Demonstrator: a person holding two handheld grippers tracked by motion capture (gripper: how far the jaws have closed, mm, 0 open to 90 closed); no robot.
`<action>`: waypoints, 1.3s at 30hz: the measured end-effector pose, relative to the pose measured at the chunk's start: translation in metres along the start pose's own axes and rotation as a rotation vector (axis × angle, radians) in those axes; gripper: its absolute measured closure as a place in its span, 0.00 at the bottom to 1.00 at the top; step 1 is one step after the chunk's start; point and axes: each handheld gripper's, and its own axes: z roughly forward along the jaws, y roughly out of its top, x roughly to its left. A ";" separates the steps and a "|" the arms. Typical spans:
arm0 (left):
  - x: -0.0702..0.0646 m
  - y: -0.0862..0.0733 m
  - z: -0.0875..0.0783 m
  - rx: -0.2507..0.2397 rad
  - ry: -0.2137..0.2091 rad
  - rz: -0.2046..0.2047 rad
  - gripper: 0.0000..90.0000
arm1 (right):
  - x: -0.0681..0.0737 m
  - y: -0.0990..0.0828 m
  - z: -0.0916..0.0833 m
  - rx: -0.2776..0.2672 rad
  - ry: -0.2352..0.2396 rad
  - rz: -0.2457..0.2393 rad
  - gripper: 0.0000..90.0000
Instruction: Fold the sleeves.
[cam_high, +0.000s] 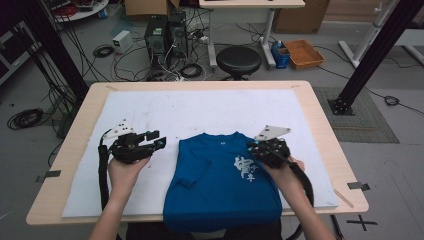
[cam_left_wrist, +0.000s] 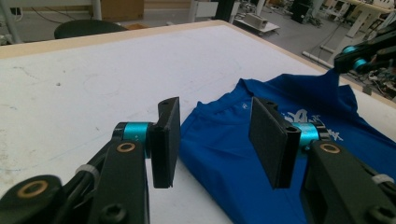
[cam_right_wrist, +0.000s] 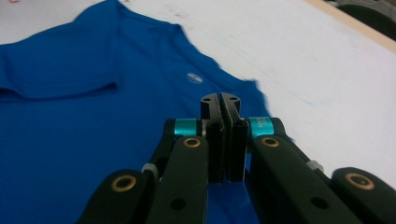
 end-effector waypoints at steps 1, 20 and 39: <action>0.000 0.000 0.000 0.000 -0.002 -0.002 0.59 | 0.005 0.003 0.007 0.002 0.009 -0.012 0.99; -0.007 0.000 0.004 0.004 0.000 0.002 0.59 | 0.009 -0.074 -0.024 -0.073 -0.001 0.105 0.66; -0.016 0.000 0.012 0.018 -0.015 0.024 0.57 | 0.047 -0.078 -0.013 -0.017 0.091 -0.112 1.00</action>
